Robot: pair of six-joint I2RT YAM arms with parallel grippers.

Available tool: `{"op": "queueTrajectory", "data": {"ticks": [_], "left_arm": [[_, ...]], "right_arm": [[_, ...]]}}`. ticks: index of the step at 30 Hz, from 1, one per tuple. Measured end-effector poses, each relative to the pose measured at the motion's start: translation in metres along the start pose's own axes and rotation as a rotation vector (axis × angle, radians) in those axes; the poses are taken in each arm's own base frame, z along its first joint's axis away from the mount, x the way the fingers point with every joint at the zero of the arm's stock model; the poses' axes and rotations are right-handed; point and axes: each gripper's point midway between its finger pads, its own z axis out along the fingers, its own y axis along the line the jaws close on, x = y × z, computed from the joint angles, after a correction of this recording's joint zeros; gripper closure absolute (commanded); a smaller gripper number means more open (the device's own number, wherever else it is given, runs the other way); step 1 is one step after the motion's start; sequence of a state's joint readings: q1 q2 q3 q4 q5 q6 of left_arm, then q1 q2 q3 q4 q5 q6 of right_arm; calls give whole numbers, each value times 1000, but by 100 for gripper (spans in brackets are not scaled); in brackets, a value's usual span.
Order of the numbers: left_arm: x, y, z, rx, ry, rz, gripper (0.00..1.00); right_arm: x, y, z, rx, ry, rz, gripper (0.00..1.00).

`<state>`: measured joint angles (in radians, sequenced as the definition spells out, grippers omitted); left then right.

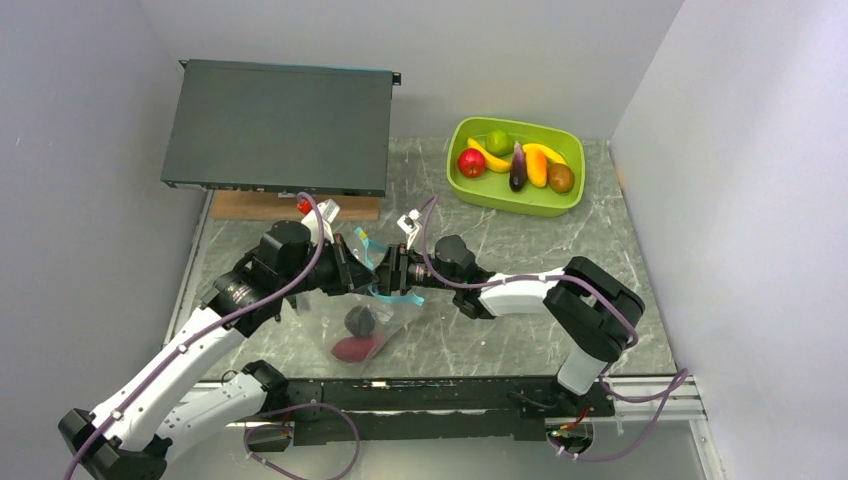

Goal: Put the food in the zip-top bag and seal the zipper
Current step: Place the fake vegetable in the zipper food storage bag.

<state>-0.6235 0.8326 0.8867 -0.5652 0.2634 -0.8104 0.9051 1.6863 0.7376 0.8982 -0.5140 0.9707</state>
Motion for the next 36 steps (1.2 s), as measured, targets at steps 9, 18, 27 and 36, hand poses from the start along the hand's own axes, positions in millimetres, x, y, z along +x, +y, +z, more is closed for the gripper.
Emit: {"op": "queueTrajectory", "data": {"ticks": [9, 18, 27, 36], "left_arm": [[3, 5, 1, -12, 3, -3, 100], [2, 8, 0, -25, -12, -2, 100], [6, 18, 1, -59, -15, -12, 100], [10, 25, 7, -79, 5, -22, 100]], "right_arm": [[4, -9, -3, 55, 12, -6, 28], [1, -13, -14, 155, 9, -41, 75], [-22, -9, -41, 334, -27, -170, 100], [-61, 16, -63, 435, -71, -349, 96]]}}
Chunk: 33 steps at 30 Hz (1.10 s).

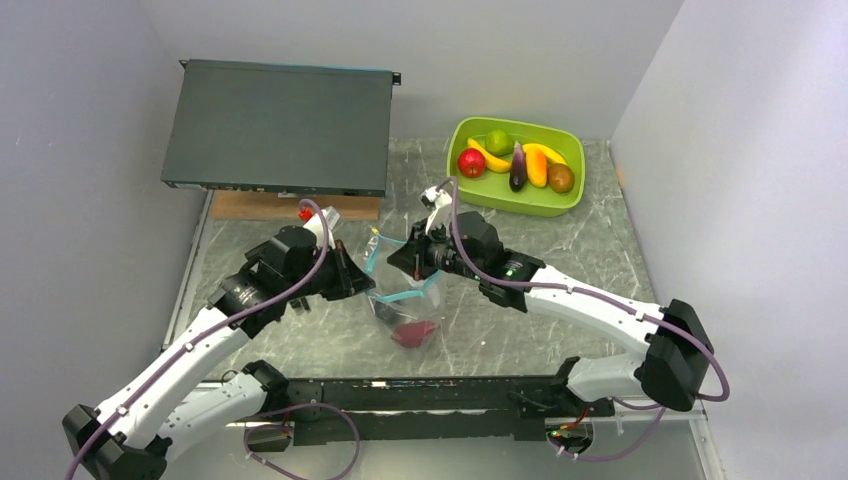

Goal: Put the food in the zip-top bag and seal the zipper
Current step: Place the fake vegetable in the zipper food storage bag, then pick up the fake fruit from the bin.

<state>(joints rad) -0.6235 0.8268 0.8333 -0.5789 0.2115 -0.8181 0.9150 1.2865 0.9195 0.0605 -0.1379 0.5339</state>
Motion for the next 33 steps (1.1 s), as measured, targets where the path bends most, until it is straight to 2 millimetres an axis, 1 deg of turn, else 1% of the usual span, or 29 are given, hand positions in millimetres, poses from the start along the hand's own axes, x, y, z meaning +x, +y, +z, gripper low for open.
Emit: {"op": "queueTrajectory", "data": {"ticks": [2, 5, 7, 9, 11, 13, 15, 17, 19, 23, 25, 26, 28, 30, 33], "left_arm": [[0, 1, 3, -4, 6, -2, 100], [0, 0, 7, -4, 11, -4, 100], [0, -1, 8, 1, 13, -9, 100], [-1, -2, 9, 6, 12, -9, 100], [-1, -2, 9, 6, 11, -9, 100], [-1, -2, 9, 4, 13, -9, 100], [-1, -1, 9, 3, 13, -11, 100], [-1, -1, 9, 0, 10, -12, 100], [-2, 0, 8, -5, 6, -13, 100], [-3, 1, 3, -4, -19, -17, 100], [-3, 2, 2, -7, -25, -21, 100], [-4, 2, 2, -9, -28, -23, 100], [-4, 3, 3, -15, -29, -28, 100], [-4, 6, 3, -26, -32, -29, 100], [-3, 10, 1, -51, -31, -26, 100]], "right_arm": [[-10, 8, -1, -24, -17, -11, 92], [-15, 17, 2, -58, -25, -6, 88], [-14, 21, 10, -70, -19, 13, 84], [-10, 22, 22, -76, -2, 39, 83], [-4, 23, 32, -78, 17, 63, 85], [-1, 27, 36, -93, 27, 89, 100], [-4, 38, 36, -137, 21, 120, 100], [-13, 52, 33, -200, -13, 150, 100], [-19, 61, 26, -245, -42, 172, 100], [-32, 75, 3, -333, -101, 243, 100], [-45, 82, -8, -393, -145, 290, 100], [-51, 83, -11, -407, -166, 305, 100], [-66, 77, -16, -397, -213, 321, 100], [-79, 66, -18, -325, -251, 318, 100], [-112, 34, -23, -119, -342, 264, 100]]}}
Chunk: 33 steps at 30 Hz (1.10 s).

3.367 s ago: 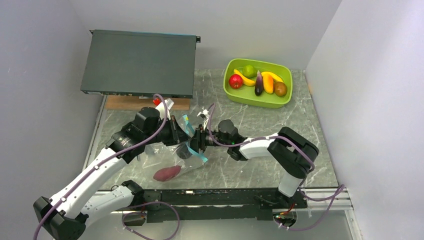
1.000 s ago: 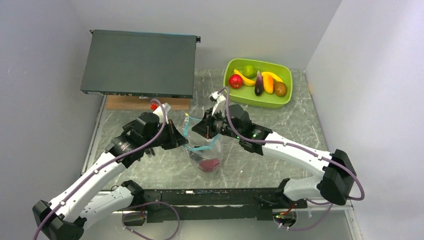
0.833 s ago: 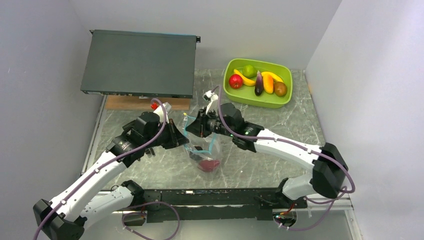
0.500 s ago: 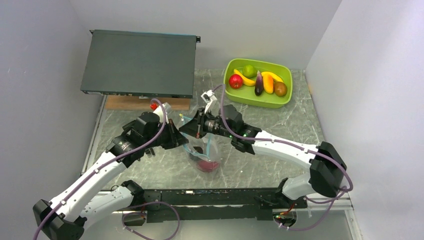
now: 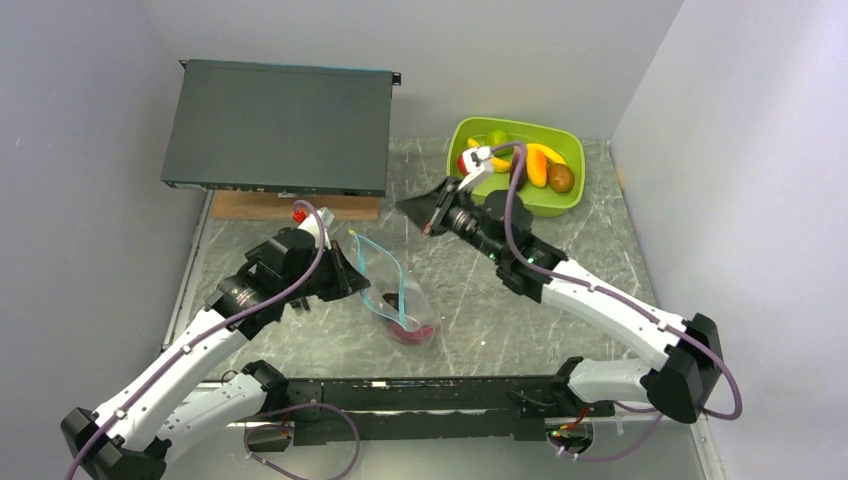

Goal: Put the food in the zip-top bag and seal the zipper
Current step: Pick up the fake fruit from the bin.

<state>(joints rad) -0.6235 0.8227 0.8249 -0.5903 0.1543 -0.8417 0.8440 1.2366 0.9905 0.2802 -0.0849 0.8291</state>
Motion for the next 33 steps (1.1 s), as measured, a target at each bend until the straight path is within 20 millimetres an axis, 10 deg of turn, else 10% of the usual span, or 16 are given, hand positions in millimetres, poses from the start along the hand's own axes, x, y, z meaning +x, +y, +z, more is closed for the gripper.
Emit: {"op": "queueTrajectory", "data": {"ticks": [7, 12, 16, 24, 33], "left_arm": [[-14, -8, -16, -23, -22, 56, 100], [-19, -12, -17, -24, -25, 80, 100], [-20, -11, -13, -41, -8, 94, 100], [-22, -13, -14, -60, 11, 101, 100], [-31, -23, -36, -59, -8, 138, 100]], "right_arm": [[-106, -122, -31, 473, -255, -231, 62], [-127, -222, -31, 758, -199, -315, 21], [-143, -274, -6, 865, -143, -335, 8], [-152, -376, 48, 994, -64, -352, 2], [-107, -458, 52, 1091, 70, -319, 14]]}}
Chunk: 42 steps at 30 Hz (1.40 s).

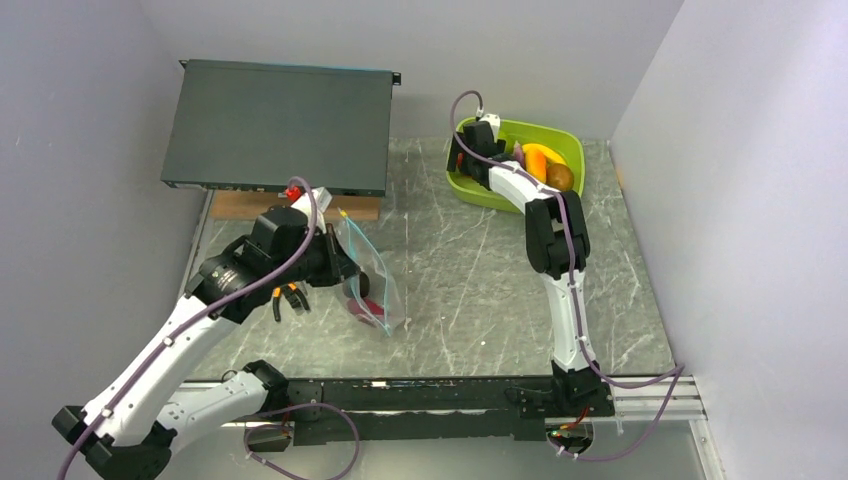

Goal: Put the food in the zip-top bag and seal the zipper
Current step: Pick up the fake fruit from the bin.

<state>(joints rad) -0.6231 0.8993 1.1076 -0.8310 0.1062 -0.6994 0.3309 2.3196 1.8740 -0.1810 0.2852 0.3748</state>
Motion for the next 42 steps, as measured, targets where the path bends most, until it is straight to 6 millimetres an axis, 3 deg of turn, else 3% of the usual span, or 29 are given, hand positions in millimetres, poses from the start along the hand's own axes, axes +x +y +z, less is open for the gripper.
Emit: {"op": "queueTrajectory", "data": {"ticks": [5, 8, 10, 12, 16, 22, 25, 30, 35, 38, 42], "left_arm": [[5, 4, 12, -22, 41, 0, 100], [15, 11, 29, -40, 91, -7, 100], [22, 14, 38, -47, 122, -13, 100], [28, 16, 46, -47, 150, -20, 100], [34, 17, 52, -32, 169, -27, 100], [32, 12, 52, -12, 156, -31, 100], [31, 11, 50, -4, 149, -37, 100], [35, 12, 49, 3, 152, -41, 100], [33, 10, 47, 16, 140, -39, 100], [33, 10, 46, 19, 137, -38, 100], [33, 10, 47, 17, 138, -38, 100]], "right_arm": [[8, -7, 9, 7, 20, -15, 16], [2, -8, 10, 7, 5, -39, 15], [-5, -6, 13, 2, -12, -54, 20], [-11, -5, 15, 0, -25, -69, 30], [-11, -4, 15, -14, -25, -100, 62], [-7, -7, 6, -22, -13, -115, 84], [-17, -7, -7, -25, -21, -113, 89], [-52, -6, -48, -44, -84, -93, 91], [-80, -5, -118, -115, -154, -24, 93], [-76, 0, -167, -229, -171, 36, 93], [-53, 14, -236, -443, -167, 112, 94]]}}
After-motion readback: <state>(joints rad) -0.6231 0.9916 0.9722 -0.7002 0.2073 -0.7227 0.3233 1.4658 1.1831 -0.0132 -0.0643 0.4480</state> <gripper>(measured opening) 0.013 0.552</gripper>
